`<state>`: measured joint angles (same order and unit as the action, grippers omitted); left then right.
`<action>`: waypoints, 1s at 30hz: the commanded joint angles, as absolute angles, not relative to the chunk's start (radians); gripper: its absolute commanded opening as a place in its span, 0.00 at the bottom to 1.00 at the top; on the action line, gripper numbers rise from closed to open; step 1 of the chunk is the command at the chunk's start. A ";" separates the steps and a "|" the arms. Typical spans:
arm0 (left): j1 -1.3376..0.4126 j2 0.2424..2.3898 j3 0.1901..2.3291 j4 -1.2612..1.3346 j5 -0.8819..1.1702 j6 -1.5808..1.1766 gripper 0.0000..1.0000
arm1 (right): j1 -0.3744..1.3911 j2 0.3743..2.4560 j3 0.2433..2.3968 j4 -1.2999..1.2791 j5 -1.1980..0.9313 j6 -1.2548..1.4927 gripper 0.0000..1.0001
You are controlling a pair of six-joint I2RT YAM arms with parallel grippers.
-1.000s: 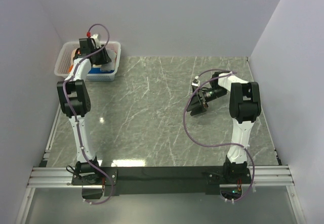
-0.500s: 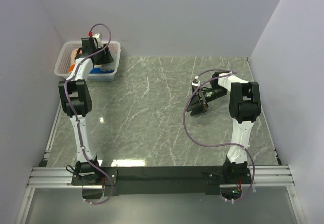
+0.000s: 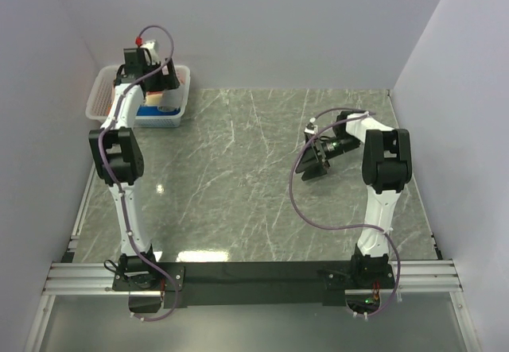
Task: Roll the towels
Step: Place the rolled towel into the container
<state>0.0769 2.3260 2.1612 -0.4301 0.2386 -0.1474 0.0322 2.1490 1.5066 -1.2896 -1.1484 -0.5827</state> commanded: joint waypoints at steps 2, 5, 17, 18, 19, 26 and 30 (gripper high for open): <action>0.071 2.157 2.232 -0.460 0.192 -0.084 0.99 | 0.005 2.068 1.574 -1.328 -1.137 -0.603 0.96; 0.069 2.064 2.204 -0.482 0.164 -0.075 0.99 | -0.027 2.028 1.597 -1.327 -1.102 -0.586 0.96; 0.005 1.601 1.685 -0.563 0.215 0.120 1.00 | -0.080 1.679 1.436 -1.168 -0.879 -0.451 0.97; 0.005 1.567 1.561 -0.534 0.222 0.121 1.00 | -0.080 1.649 1.410 -1.116 -0.861 -0.437 0.97; -0.024 1.531 1.499 -0.519 0.225 0.126 1.00 | -0.080 1.593 1.381 -1.088 -0.812 -0.427 0.97; -0.101 1.297 1.070 -0.425 0.201 0.135 1.00 | -0.080 1.419 1.096 -0.904 -0.701 -0.380 0.97; -0.123 1.221 0.909 -0.405 0.195 0.127 0.99 | -0.078 1.365 0.985 -0.824 -0.658 -0.382 0.97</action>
